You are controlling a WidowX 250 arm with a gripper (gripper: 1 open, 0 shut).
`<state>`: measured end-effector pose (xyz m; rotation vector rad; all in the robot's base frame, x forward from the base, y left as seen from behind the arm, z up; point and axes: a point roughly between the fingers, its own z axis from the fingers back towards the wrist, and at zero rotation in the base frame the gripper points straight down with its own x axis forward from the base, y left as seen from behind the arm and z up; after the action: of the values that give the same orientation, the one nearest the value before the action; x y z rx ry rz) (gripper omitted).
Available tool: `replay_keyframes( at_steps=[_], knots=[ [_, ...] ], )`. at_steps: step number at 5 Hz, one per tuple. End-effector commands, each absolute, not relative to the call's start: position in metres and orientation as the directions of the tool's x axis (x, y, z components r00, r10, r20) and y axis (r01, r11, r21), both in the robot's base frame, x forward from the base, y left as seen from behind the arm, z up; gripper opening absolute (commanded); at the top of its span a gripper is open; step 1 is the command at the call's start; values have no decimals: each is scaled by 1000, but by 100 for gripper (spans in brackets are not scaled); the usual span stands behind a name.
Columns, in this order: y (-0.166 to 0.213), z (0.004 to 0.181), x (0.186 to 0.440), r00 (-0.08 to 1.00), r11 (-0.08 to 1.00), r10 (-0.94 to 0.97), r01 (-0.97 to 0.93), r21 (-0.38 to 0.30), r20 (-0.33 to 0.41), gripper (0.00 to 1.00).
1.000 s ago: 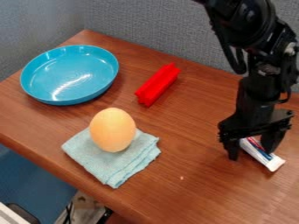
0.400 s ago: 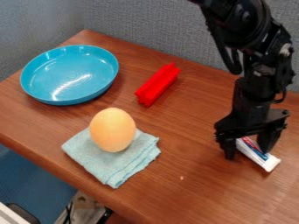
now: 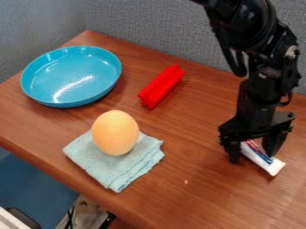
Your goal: Put the toothpaste on the blue plate
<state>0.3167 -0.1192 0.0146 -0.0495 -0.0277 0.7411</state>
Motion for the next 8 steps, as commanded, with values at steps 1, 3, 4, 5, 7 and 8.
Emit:
replay_keyframes(
  at_steps=[1,3,4,5,7,8],
  knots=[
    [-112,30,324,725,725,688,-683,-91,40,100],
    [-111,30,326,724,725,688,-683,-94,52,100],
    [-111,30,326,724,725,688,-682,-96,57,100],
    [-111,30,327,724,726,687,-681,-97,63,100],
    [-112,29,327,724,728,686,-679,-97,74,100],
    [-112,29,327,725,729,684,-677,-97,79,100]
  ],
)
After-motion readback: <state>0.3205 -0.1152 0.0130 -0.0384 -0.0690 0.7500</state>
